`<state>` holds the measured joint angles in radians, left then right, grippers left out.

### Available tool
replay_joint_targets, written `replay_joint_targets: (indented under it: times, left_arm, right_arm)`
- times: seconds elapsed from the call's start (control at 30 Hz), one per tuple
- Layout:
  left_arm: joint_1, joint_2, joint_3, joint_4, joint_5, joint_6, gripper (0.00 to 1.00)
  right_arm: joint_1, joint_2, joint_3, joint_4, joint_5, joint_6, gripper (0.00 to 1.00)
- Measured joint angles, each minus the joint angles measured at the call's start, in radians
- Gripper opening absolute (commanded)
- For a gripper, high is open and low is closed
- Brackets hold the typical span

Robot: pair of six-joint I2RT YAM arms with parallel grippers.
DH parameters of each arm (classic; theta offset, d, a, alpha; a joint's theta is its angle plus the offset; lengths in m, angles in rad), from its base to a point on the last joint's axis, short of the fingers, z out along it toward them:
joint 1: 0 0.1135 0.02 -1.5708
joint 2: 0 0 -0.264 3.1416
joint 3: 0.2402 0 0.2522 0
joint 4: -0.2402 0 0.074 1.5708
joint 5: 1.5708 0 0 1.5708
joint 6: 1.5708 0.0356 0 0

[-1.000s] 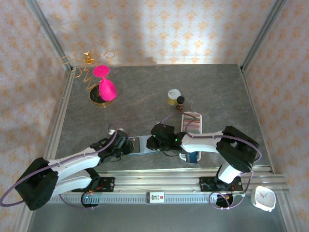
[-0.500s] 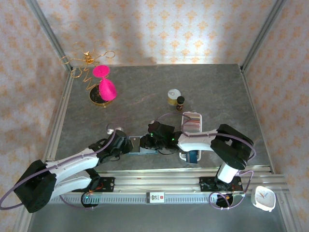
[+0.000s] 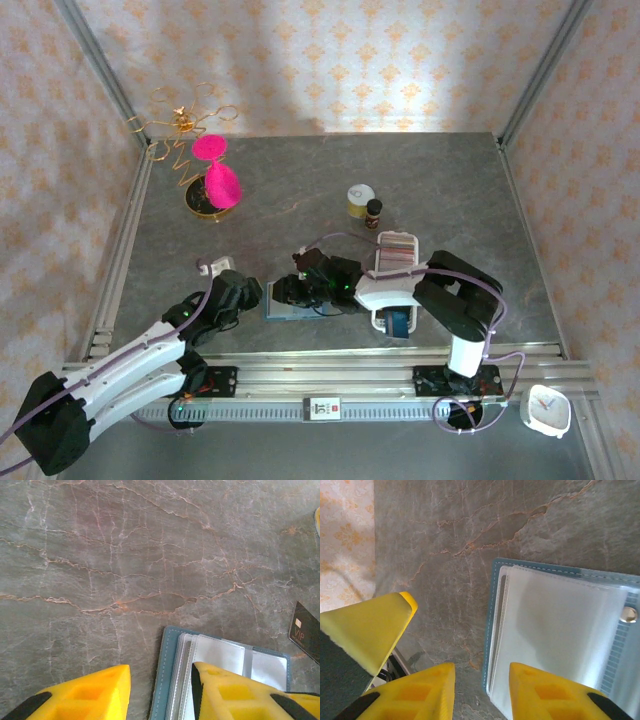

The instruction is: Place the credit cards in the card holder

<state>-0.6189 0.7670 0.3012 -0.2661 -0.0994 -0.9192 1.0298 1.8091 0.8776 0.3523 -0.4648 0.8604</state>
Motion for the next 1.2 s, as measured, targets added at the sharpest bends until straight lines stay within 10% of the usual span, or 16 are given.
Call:
replay_joint_targets:
  times: [1.2]
  left_arm:
    - [0.0,-0.016,-0.016,-0.034,-0.038,-0.015,0.38]
  right_arm:
    - [0.118,0.166,0.407,-0.636,0.381,-0.133,0.44]
